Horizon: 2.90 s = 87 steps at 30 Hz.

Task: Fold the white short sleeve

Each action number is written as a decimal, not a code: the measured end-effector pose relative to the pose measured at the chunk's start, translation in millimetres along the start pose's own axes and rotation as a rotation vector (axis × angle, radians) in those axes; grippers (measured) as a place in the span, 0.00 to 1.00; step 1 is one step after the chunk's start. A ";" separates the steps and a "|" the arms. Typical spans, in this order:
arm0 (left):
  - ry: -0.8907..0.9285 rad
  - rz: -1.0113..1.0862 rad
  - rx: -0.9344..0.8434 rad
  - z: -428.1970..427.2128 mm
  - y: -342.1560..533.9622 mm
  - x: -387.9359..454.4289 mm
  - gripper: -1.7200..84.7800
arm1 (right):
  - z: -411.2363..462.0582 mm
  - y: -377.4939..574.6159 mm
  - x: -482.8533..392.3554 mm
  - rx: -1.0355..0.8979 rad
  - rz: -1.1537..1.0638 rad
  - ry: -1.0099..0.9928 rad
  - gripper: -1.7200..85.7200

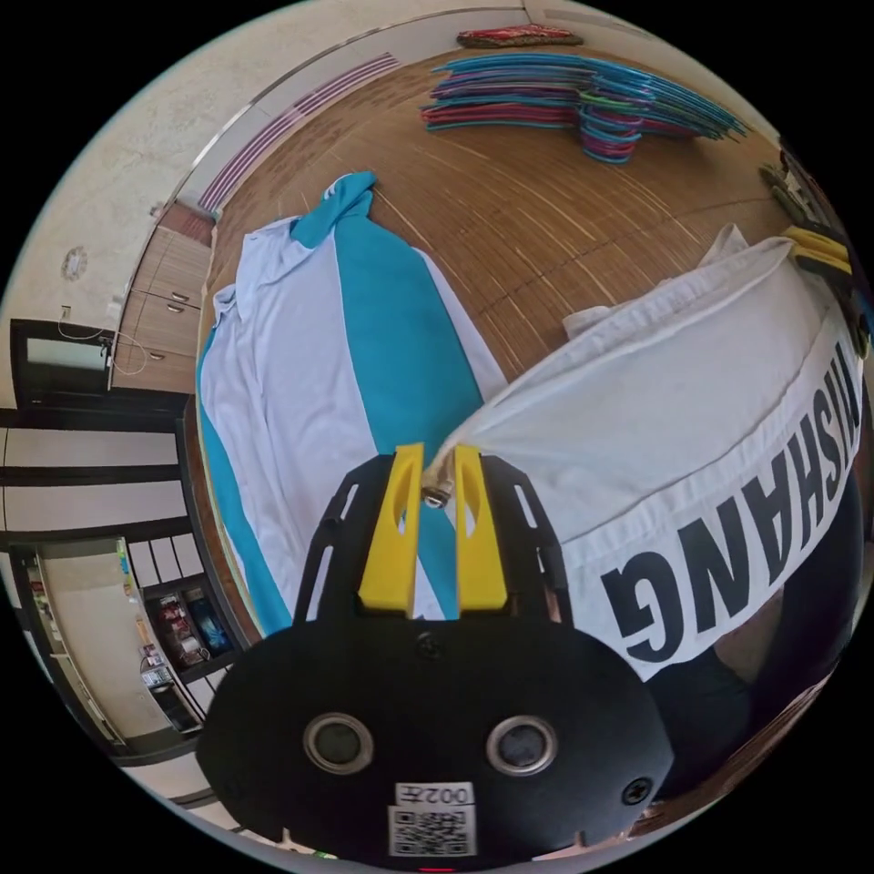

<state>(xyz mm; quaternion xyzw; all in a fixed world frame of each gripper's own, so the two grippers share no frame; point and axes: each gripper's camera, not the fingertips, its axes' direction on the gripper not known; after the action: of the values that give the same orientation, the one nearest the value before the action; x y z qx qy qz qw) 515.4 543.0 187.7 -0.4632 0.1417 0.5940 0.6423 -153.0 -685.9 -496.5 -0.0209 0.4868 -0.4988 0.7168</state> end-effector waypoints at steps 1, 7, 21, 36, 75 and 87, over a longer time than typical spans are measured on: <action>0.002 0.002 0.000 -1.6 -1.1 -2.5 0.09 | 1.2 -2.5 9.2 -0.008 0.008 -0.035 0.10; 0.055 0.061 0.040 -32.4 -5.4 -31.6 0.10 | -8.7 -15.9 47.1 -0.049 0.051 -0.146 0.11; 0.176 -0.124 0.154 -53.3 90.0 -55.8 0.07 | -49.9 53.5 59.9 0.084 0.159 -0.139 0.10; 0.211 -0.112 0.248 -60.9 217.0 23.3 0.09 | -17.9 250.2 -2.5 0.043 0.260 -0.138 0.16; 0.269 -0.204 0.172 24.2 308.7 75.3 0.11 | -92.3 343.1 -39.3 0.152 0.364 -0.018 0.01; 0.185 -0.238 0.267 -15.6 333.3 65.5 0.02 | -128.6 361.9 -49.3 0.176 0.315 0.042 0.01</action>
<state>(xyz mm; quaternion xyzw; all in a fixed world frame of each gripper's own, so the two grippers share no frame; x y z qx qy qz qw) 239.8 527.5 -10.8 -0.4401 0.2218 0.4446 0.7480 4.6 -409.5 -717.2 0.1288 0.4535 -0.4212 0.7748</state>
